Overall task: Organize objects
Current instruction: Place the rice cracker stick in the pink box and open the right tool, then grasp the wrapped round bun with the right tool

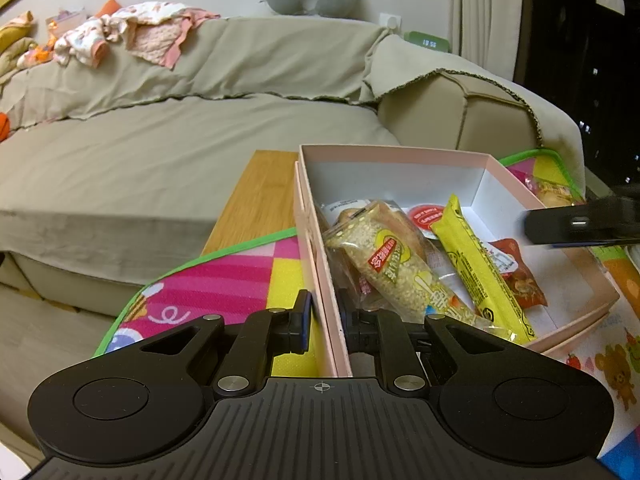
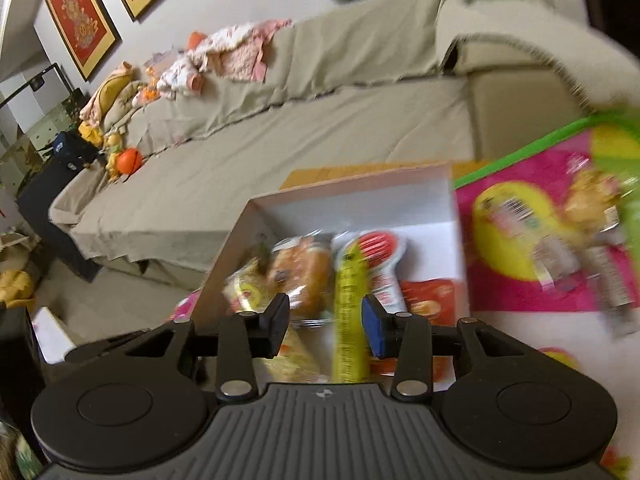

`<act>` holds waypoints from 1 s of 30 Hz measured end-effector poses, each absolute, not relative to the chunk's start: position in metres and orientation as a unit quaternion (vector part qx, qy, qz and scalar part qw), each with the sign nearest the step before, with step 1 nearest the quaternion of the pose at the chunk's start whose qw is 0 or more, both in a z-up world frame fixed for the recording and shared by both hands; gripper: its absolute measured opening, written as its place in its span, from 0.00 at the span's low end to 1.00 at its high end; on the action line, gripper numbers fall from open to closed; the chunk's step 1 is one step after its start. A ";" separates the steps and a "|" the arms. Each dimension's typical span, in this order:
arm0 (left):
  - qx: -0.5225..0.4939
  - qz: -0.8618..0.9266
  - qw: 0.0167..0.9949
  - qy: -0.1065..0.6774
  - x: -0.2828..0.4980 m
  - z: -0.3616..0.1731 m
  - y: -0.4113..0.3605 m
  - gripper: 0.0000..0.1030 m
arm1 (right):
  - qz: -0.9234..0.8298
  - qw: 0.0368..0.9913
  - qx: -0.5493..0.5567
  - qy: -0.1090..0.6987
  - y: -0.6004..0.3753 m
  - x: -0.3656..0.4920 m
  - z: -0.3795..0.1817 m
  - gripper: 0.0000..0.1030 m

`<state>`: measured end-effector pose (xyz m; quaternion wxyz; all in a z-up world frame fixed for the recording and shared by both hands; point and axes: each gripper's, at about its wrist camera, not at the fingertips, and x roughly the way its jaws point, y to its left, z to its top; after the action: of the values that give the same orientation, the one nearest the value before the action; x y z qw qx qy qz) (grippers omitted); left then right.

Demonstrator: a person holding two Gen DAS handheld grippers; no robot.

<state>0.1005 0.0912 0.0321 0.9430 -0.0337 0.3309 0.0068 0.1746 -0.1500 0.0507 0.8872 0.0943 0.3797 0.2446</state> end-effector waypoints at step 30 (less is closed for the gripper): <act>-0.026 0.010 0.939 0.343 0.103 0.034 0.089 0.14 | 0.067 0.934 0.022 0.350 -0.253 0.241 -0.007 0.63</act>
<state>0.1032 0.0893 0.0337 0.9390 -0.0260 0.3428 0.0103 0.2407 -0.2526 -0.0072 0.9339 0.0217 0.3505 0.0673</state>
